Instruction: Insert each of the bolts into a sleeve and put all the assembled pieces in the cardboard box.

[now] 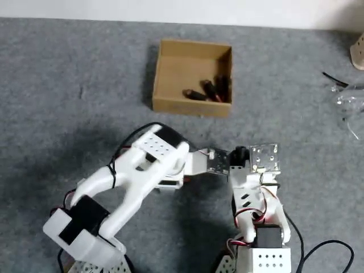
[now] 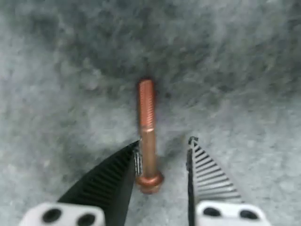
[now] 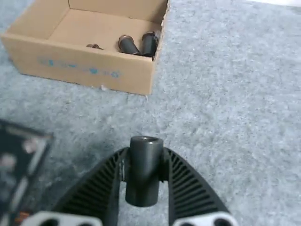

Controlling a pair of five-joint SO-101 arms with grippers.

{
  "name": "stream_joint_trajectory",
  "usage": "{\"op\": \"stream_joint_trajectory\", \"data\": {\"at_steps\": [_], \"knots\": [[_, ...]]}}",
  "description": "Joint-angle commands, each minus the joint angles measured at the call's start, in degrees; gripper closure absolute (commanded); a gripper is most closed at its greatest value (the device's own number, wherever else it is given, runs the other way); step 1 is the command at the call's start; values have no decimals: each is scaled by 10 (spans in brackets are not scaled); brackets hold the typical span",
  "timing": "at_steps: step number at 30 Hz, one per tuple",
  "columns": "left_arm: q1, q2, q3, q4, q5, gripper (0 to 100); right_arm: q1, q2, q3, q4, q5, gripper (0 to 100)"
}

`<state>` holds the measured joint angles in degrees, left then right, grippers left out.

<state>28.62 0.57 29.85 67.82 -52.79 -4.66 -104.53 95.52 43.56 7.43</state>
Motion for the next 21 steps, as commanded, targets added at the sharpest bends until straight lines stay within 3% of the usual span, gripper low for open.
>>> {"op": "stream_joint_trajectory", "data": {"at_steps": [1, 5, 10, 17, 21], "knots": [[-35, -3, 4, -26, -26, 845, 8, -7, 29, -22, -4, 994], [-53, -2, 43, -105, -35, 845, 8, -7, 30, -22, -3, 994], [-51, -1, 52, -124, -36, 845, 7, -7, 32, -22, -3, 994], [-50, 74, 6, -128, -48, 845, 7, -7, 33, -22, -2, 994], [-50, 120, -52, -68, -49, 845, 7, -7, 33, -22, -2, 994]]}}
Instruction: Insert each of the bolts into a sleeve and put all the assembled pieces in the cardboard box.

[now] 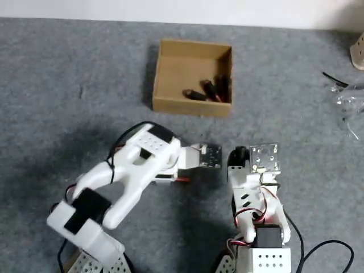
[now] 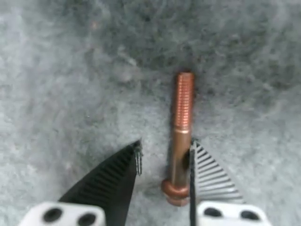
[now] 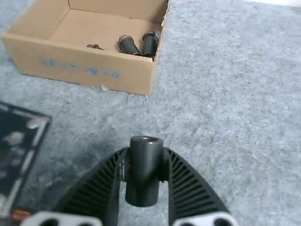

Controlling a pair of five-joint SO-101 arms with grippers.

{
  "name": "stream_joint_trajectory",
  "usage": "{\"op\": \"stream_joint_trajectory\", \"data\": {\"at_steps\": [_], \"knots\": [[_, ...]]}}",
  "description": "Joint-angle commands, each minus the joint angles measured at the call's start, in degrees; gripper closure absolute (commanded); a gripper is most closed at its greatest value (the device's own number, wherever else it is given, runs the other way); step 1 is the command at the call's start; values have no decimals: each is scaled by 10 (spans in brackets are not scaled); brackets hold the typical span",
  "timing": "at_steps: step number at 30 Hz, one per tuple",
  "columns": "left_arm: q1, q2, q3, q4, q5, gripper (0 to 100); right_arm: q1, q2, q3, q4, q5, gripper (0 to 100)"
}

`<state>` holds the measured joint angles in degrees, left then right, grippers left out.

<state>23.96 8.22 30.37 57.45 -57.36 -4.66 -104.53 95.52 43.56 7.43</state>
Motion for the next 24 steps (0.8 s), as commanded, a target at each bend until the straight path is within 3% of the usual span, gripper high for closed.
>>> {"op": "stream_joint_trajectory", "data": {"at_steps": [1, 7, 11, 19, 24], "knots": [[-3, 51, -67, 46, -4, 845, 7, -7, 33, -22, -2, 994], [-3, 68, -82, 64, -4, 851, 7, -7, 33, -21, -2, 994], [-3, 68, -82, 64, -4, 994, 7, -7, 33, -21, -2, 994], [-8, 68, -80, 72, 0, 992, 7, -7, 33, -22, -2, 994], [-15, 51, -85, 72, 77, 992, 7, -7, 31, -22, -2, 994]]}}
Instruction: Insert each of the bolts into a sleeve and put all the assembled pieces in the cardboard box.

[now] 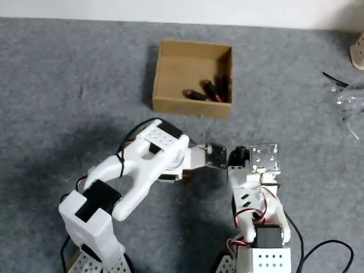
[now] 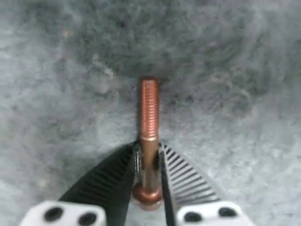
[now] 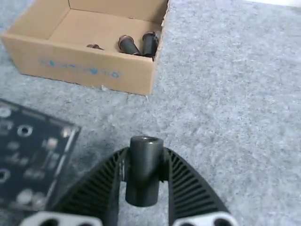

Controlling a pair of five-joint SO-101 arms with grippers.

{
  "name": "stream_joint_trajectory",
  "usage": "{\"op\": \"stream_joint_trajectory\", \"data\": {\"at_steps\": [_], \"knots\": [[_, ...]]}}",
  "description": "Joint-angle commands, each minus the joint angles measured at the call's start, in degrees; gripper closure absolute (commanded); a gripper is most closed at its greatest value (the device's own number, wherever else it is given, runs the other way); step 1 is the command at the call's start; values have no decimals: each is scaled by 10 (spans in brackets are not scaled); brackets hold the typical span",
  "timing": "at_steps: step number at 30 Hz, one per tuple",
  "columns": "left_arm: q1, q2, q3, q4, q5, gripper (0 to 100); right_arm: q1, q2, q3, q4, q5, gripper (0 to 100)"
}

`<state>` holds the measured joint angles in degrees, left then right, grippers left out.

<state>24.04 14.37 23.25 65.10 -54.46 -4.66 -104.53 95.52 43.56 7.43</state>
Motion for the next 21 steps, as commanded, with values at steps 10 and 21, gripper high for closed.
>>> {"op": "stream_joint_trajectory", "data": {"at_steps": [10, 21], "knots": [[-168, -229, 65, -146, 385, 993, 7, -7, 31, -22, -2, 994], [-211, -385, 212, -287, 327, 993, 7, -7, 32, -23, -1, 994]]}}
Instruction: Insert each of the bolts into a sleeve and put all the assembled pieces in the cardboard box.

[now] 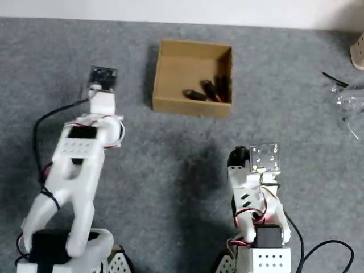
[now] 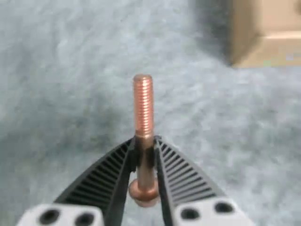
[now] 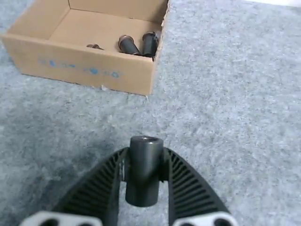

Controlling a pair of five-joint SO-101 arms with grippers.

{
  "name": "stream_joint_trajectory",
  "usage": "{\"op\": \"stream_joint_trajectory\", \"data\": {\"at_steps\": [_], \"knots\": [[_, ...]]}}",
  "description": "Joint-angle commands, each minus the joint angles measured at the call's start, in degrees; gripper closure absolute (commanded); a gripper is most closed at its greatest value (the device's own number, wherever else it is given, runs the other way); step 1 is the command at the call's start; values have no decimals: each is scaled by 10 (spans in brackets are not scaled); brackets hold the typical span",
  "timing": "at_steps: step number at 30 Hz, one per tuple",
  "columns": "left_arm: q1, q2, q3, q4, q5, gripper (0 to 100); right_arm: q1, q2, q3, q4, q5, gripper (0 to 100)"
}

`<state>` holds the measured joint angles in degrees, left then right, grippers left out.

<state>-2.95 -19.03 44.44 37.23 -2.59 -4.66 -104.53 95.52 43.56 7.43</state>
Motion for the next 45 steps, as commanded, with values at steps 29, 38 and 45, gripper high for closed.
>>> {"op": "stream_joint_trajectory", "data": {"at_steps": [29, 38, 45], "knots": [[-36, 303, -378, 538, -813, 979, 7, -7, 33, -23, -1, 994], [-12, 365, -456, 543, -604, 779, 7, -7, 33, -23, -1, 994], [-43, 334, -502, 541, -56, 775, 7, -7, 33, -23, -1, 994]]}}
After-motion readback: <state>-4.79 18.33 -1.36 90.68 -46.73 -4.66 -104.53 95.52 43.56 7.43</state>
